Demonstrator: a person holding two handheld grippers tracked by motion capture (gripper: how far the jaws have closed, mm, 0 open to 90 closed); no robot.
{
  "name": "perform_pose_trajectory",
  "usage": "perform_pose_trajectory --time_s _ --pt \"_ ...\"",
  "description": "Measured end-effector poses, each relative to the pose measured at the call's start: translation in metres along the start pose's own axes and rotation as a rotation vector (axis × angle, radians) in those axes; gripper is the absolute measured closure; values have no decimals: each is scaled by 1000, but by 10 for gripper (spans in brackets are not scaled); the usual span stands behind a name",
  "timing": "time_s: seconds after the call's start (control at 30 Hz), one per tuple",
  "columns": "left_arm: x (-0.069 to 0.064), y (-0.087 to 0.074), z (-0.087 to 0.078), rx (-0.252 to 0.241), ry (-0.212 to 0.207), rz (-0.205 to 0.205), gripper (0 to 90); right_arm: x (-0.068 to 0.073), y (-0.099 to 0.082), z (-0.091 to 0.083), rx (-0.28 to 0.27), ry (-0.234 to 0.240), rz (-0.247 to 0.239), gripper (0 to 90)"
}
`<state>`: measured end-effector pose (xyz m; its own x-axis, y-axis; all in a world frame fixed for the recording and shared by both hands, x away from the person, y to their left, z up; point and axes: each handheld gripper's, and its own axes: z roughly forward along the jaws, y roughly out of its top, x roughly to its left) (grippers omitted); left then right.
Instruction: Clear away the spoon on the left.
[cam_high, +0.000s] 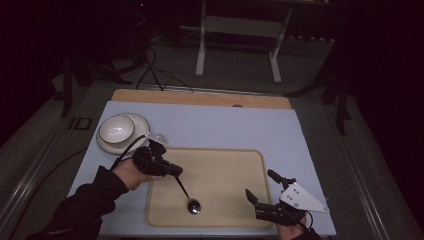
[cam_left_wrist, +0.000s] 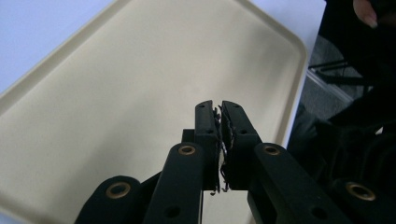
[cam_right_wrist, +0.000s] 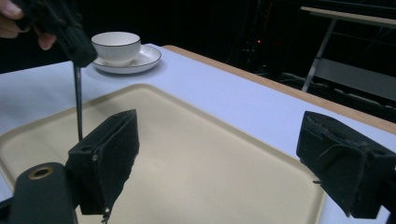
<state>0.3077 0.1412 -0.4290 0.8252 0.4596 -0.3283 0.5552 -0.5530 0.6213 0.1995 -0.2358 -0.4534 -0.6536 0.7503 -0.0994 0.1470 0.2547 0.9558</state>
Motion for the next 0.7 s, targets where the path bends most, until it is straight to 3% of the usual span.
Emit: perform_pose_trajectory --time_s 0.2,0.43,0.7 --pt "9 6 12 -8 19 -11 846 -1 0 0 2 2 1 132" --pt "19 9 22 -37 25 -52 838 0 -1 1 6 5 -2 133" --pt "25 14 38 -60 38 -62 830 0 -1 1 9 5 0 133"
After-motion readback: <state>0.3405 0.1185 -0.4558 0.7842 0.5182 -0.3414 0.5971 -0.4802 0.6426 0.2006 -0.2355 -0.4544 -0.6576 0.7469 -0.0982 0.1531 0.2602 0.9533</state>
